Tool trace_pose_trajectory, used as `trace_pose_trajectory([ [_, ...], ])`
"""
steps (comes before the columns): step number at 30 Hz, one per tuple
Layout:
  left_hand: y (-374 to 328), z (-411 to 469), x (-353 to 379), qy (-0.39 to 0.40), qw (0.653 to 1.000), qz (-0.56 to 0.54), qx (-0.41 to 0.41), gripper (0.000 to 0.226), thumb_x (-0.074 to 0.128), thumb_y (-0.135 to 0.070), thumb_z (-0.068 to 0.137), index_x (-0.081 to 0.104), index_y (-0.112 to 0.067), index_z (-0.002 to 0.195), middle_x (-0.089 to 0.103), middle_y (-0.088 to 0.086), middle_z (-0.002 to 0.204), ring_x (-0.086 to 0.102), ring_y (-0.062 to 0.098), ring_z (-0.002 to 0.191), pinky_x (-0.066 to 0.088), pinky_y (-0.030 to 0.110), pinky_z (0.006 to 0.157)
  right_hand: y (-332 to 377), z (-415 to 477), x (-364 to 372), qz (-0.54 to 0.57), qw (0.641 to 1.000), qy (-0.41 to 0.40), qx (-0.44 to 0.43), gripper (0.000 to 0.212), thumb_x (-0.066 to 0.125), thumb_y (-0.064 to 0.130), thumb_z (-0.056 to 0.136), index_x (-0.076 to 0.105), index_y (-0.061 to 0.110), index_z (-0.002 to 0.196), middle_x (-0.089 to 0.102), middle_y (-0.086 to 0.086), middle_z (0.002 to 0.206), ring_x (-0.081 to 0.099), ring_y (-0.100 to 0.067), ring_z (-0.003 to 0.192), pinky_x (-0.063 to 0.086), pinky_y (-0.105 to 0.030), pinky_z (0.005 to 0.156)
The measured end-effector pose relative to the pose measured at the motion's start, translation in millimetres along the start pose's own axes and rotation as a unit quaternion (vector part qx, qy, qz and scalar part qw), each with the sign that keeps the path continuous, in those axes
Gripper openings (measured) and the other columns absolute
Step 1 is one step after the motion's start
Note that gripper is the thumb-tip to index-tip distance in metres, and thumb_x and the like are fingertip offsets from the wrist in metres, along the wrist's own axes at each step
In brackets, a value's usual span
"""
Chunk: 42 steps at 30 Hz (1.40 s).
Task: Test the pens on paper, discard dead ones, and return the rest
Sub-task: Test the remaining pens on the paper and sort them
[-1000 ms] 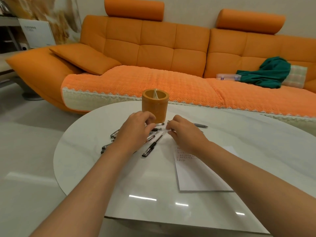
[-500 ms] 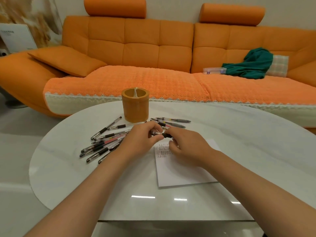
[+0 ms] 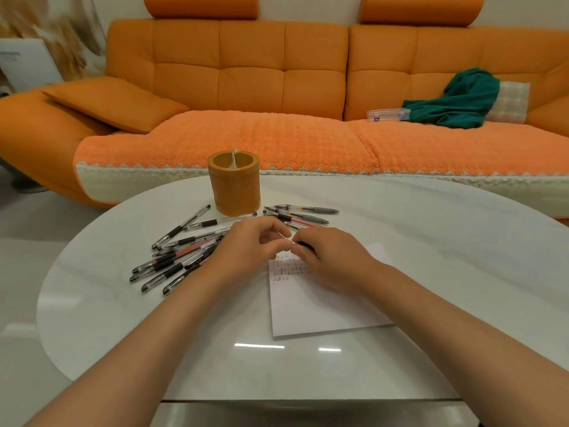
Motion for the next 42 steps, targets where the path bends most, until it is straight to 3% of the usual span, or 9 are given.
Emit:
trace_pose_trajectory([
  [10, 1.8, -2.9, -2.4, 0.022, 1.0, 0.02, 0.0, 0.007, 0.078, -0.023, 0.085, 0.074, -0.028, 0.084, 0.072, -0.014, 0.074, 0.066, 0.001, 0.069, 0.051, 0.012, 0.063, -0.7, -0.8, 1.1, -0.042, 0.999, -0.013, 0.0, 0.029, 0.036, 0.054, 0.101, 0.06, 0.036, 0.099, 0.062, 0.009, 0.073, 0.054, -0.013, 0.068, 0.039, -0.031, 0.056],
  [14, 4.3, -0.6, -4.7, 0.013, 0.999, 0.051, 0.005, 0.008, 0.077, -0.023, 0.087, 0.073, -0.03, 0.089, 0.07, -0.014, 0.076, 0.064, 0.0, 0.075, 0.048, 0.011, 0.064, -1.3, -0.1, -1.3, -0.051, 0.998, 0.023, 0.018, 0.031, 0.04, 0.055, 0.099, 0.061, 0.036, 0.112, 0.068, 0.011, 0.091, 0.057, -0.012, 0.081, 0.034, -0.029, 0.058],
  [16, 7.5, 0.5, -7.4, 0.006, 0.996, 0.089, 0.006, 0.012, 0.073, -0.023, 0.09, 0.072, -0.032, 0.098, 0.069, -0.017, 0.084, 0.062, 0.001, 0.082, 0.048, 0.014, 0.07, -4.6, -2.9, -3.5, -0.038, 0.998, 0.031, 0.039, 0.035, 0.041, 0.046, 0.101, 0.054, 0.031, 0.131, 0.067, 0.009, 0.111, 0.06, -0.015, 0.098, 0.039, -0.031, 0.069],
  [18, 9.1, 0.5, -8.9, 0.007, 0.991, 0.133, 0.006, 0.015, 0.068, -0.024, 0.093, 0.07, -0.034, 0.103, 0.066, -0.019, 0.09, 0.06, 0.001, 0.086, 0.049, 0.019, 0.074, -6.7, -6.6, -6.0, 0.026, 0.998, 0.035, 0.052, 0.037, 0.038, 0.027, 0.103, 0.042, 0.027, 0.139, 0.064, 0.012, 0.107, 0.059, -0.015, 0.095, 0.042, -0.035, 0.072],
  [20, 9.0, -0.2, -6.7, 0.023, 0.986, 0.167, 0.006, 0.014, 0.065, -0.025, 0.094, 0.069, -0.036, 0.102, 0.063, -0.02, 0.091, 0.058, 0.001, 0.087, 0.049, 0.021, 0.074, -8.6, -6.9, -9.6, 0.095, 0.994, 0.029, 0.049, 0.034, 0.035, 0.012, 0.1, 0.04, 0.03, 0.129, 0.055, 0.011, 0.082, 0.053, -0.017, 0.072, 0.041, -0.039, 0.063],
  [24, 10.0, -1.7, 4.6, 0.071, 0.972, 0.222, 0.001, 0.011, 0.067, -0.03, 0.091, 0.067, -0.038, 0.099, 0.06, -0.02, 0.094, 0.056, 0.001, 0.087, 0.047, 0.021, 0.072, -20.5, -4.5, -17.2, 0.299, 0.947, -0.012, 0.116, 0.034, 0.036, 0.003, 0.101, 0.064, 0.021, 0.093, 0.058, -0.006, 0.083, 0.055, -0.015, 0.064, 0.051, -0.037, 0.057],
  [29, 14.0, -0.3, 6.6, 0.073, 0.971, 0.227, -0.003, 0.013, 0.068, -0.033, 0.09, 0.067, -0.036, 0.103, 0.06, -0.019, 0.096, 0.052, -0.002, 0.084, 0.037, 0.016, 0.065, -16.2, -10.7, -6.8, 0.503, 0.85, 0.021, 0.157, 0.045, 0.039, -0.015, 0.094, 0.068, 0.011, 0.118, 0.059, -0.011, 0.095, 0.064, -0.019, 0.081, 0.059, -0.04, 0.081],
  [35, 16.9, 0.7, 8.3, 0.091, 0.971, 0.223, -0.004, 0.022, 0.067, -0.032, 0.092, 0.067, -0.032, 0.114, 0.056, -0.019, 0.093, 0.049, -0.002, 0.081, 0.038, 0.021, 0.068, -3.4, -18.9, 6.4, 0.501, 0.853, 0.031, 0.142, 0.013, 0.056, 0.012, 0.098, 0.064, 0.012, 0.089, 0.054, -0.01, 0.067, 0.05, -0.021, 0.055, 0.036, -0.028, 0.047],
  [42, 21.0, 2.5, 9.7, 0.096, 0.971, 0.22, -0.009, 0.022, 0.067, -0.032, 0.093, 0.068, -0.03, 0.115, 0.052, -0.015, 0.096, 0.047, -0.002, 0.079, 0.033, 0.012, 0.064, 0.9, -20.1, 8.3, 0.452, 0.879, 0.047, 0.145, 0.01, 0.056, -0.015, 0.084, 0.061, -0.007, 0.089, 0.061, -0.014, 0.058, 0.053, -0.012, 0.04, 0.037, -0.015, 0.039],
])
Point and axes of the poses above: each hand's wrist, its own z-axis towards the middle knuckle, its own x-axis out of the palm, y = z × x, the point moved 8 cm from there along z, towards the middle knuckle
